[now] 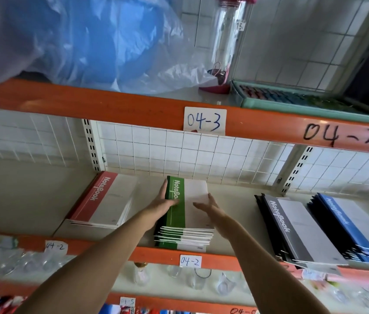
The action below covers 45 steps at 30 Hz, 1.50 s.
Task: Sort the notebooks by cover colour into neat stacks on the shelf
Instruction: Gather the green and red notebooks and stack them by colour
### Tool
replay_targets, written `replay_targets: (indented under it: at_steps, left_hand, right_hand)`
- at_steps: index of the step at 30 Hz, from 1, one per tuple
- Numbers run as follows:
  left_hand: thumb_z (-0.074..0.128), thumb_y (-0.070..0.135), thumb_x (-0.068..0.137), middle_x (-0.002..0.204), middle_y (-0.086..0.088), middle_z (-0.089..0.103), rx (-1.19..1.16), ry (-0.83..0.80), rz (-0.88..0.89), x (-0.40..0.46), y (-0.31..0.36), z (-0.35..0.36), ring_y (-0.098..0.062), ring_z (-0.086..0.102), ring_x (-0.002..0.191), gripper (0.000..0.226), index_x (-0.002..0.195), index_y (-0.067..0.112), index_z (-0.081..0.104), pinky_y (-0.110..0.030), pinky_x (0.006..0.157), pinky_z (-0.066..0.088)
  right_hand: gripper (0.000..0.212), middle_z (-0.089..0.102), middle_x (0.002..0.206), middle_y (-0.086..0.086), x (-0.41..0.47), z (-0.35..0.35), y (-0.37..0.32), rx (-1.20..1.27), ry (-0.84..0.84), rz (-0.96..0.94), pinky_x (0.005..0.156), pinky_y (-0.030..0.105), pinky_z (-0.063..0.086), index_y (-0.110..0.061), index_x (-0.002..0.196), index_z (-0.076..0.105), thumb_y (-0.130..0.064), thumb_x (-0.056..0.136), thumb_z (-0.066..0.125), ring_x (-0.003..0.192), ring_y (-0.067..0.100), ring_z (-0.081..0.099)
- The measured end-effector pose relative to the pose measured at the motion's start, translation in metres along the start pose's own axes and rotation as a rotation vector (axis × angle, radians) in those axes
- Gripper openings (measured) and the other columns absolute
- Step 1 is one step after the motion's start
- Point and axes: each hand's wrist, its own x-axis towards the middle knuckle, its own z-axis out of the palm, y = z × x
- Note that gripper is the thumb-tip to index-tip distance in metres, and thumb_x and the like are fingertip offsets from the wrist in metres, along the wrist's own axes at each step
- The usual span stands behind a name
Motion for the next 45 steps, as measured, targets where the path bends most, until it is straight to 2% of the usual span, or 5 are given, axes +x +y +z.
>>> replay_targets:
  at_steps: [7,20,24,30,45]
  left_hand:
    - [0.048,0.021,0.103,0.150,-0.006,0.044,-0.052,0.110,0.071,-0.009,-0.013,0.013,-0.020,0.057,0.107,0.068,0.157,0.036,0.010,-0.030,0.075,0.048]
    - [0.074,0.019,0.087,0.163,0.001,0.019,0.315,-0.210,-0.101,-0.036,0.018,-0.021,-0.027,0.033,0.142,0.109,0.153,0.049,-0.007,-0.047,0.109,0.031]
    - [0.086,0.025,0.075,0.166,-0.002,0.000,0.695,-0.406,-0.169,-0.052,0.019,-0.025,-0.031,0.021,0.148,0.123,0.153,0.048,-0.006,-0.049,0.110,0.039]
    - [0.079,0.006,0.075,0.115,-0.014,0.062,1.074,-0.246,0.082,-0.057,-0.012,-0.010,-0.025,0.067,0.092,0.130,0.151,0.045,-0.020,-0.036,0.076,0.058]
    - [0.091,0.012,0.064,0.084,-0.011,0.058,1.220,-0.138,0.252,-0.041,-0.020,-0.008,-0.020,0.058,0.067,0.142,0.155,0.029,-0.016,-0.032,0.065,0.052]
  right_hand:
    - [0.051,0.055,0.110,0.006,-0.015,0.017,0.011,0.047,0.122,-0.018,0.055,0.017,0.050,-0.014,0.139,0.033,-0.018,0.096,0.061,0.088,0.014,0.059]
    - [0.120,0.034,0.153,0.019,-0.041,0.013,-0.028,-0.537,0.013,0.168,0.106,0.037,0.041,-0.025,0.157,-0.006,-0.028,0.077,0.083,0.132,0.036,0.043]
    - [0.135,0.033,0.153,0.019,-0.052,0.019,-0.031,-0.770,-0.101,0.254,0.091,0.041,0.056,-0.038,0.155,-0.004,-0.043,0.060,0.091,0.121,0.034,0.053]
    - [0.138,0.033,0.155,0.021,-0.062,0.026,-0.026,-0.914,-0.119,0.221,0.109,0.042,0.039,-0.026,0.154,-0.021,-0.027,0.070,0.089,0.137,0.038,0.040]
    - [0.149,0.051,0.129,0.030,-0.046,0.026,0.001,-1.247,-0.030,-0.027,0.099,0.045,0.045,-0.008,0.147,-0.033,-0.034,0.068,0.090,0.119,0.039,0.051]
